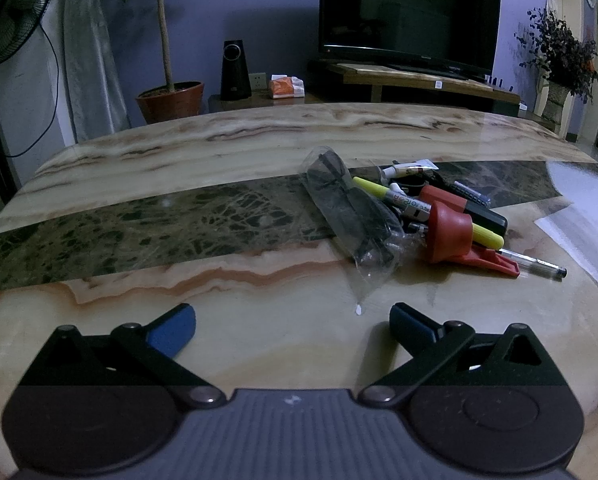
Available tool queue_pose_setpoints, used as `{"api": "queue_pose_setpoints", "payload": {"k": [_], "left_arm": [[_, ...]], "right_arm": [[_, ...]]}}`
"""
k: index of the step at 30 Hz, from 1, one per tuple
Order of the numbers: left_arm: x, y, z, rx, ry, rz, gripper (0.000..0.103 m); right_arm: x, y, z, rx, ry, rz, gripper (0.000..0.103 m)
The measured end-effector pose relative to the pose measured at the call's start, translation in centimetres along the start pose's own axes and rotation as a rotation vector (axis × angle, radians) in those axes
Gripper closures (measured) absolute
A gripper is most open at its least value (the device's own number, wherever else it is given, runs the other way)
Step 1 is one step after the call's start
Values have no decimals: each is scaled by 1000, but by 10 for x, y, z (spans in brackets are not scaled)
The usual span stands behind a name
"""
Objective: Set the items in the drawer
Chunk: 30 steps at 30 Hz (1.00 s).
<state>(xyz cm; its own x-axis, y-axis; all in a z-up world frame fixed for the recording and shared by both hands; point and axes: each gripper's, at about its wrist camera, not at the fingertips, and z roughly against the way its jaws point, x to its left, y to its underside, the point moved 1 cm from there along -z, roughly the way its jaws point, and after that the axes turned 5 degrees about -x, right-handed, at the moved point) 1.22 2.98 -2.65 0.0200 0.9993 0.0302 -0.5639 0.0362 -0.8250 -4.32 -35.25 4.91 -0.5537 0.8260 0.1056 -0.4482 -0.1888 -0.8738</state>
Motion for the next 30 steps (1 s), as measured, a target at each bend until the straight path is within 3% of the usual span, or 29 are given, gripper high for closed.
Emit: {"api": "queue_pose_setpoints", "payload": {"k": [4,6,8,13,25,27,30], "left_arm": [[0,0,0,0,0,0,0],[0,0,0,0,0,0,0],[0,0,0,0,0,0,0],[0,0,0,0,0,0,0],[0,0,0,0,0,0,0],[0,0,0,0,0,0,0],[0,0,0,0,0,0,0]], "right_arm": [[17,-1,23,-19,-85,87,102],[23,5,23,33,-123,135,102],[22,14,14,112,-99,144,102],[18,23,2,191,-72,174,102],[28,36,-15,266,-64,196,99],[29,39,-16,275,-69,185,91],[29,38,-14,249,-52,190,90]]}}
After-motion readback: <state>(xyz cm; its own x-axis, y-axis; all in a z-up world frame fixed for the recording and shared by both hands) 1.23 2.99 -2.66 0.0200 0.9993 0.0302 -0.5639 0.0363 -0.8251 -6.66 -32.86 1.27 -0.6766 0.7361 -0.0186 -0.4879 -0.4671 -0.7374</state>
